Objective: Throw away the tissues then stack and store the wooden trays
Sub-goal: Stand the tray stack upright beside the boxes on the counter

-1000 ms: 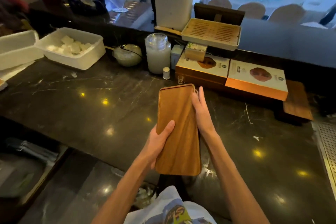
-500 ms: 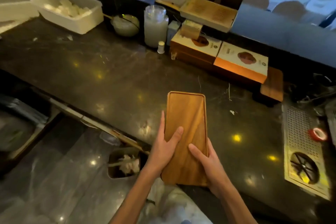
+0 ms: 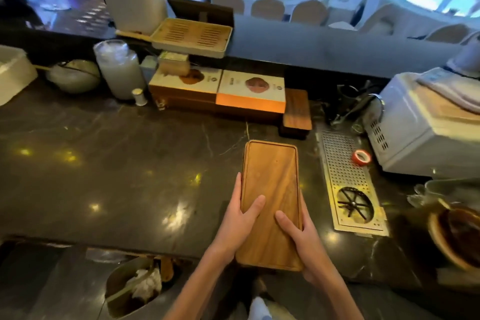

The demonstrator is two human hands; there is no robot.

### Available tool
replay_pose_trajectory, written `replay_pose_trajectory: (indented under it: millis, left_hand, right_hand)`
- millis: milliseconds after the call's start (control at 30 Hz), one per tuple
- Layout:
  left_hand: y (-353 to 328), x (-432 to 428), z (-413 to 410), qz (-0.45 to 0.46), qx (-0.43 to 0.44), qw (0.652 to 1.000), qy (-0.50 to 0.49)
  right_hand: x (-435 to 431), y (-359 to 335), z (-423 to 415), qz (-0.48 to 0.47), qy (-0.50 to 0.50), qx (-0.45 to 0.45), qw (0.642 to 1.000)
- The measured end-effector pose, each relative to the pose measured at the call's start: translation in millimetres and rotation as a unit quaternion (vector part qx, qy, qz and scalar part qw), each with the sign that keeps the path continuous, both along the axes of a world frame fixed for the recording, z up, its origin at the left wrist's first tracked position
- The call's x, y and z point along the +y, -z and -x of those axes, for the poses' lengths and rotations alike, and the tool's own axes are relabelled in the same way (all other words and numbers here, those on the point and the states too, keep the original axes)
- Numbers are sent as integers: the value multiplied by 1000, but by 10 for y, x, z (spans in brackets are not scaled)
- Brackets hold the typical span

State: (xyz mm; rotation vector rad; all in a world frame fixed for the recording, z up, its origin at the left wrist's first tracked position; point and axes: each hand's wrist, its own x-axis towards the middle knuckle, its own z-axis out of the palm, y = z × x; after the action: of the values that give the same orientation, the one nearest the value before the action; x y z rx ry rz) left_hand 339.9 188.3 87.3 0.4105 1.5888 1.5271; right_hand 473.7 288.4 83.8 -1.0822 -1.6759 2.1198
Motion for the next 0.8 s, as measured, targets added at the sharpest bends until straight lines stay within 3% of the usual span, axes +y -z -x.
replay_pose_trajectory:
  millis: [267, 467, 800]
  left_hand:
    - [26, 1419, 143, -17, -4, 998, 60]
    - [87, 2373, 431, 108, -67, 978, 165]
    - [418, 4011, 1222, 174, -106, 978, -41]
  right_hand:
    - [1333, 104, 76, -14, 57, 26, 998]
    - [2639, 334, 419, -19, 56, 49, 997]
    - [4411, 977, 1761, 55, 21, 16, 998]
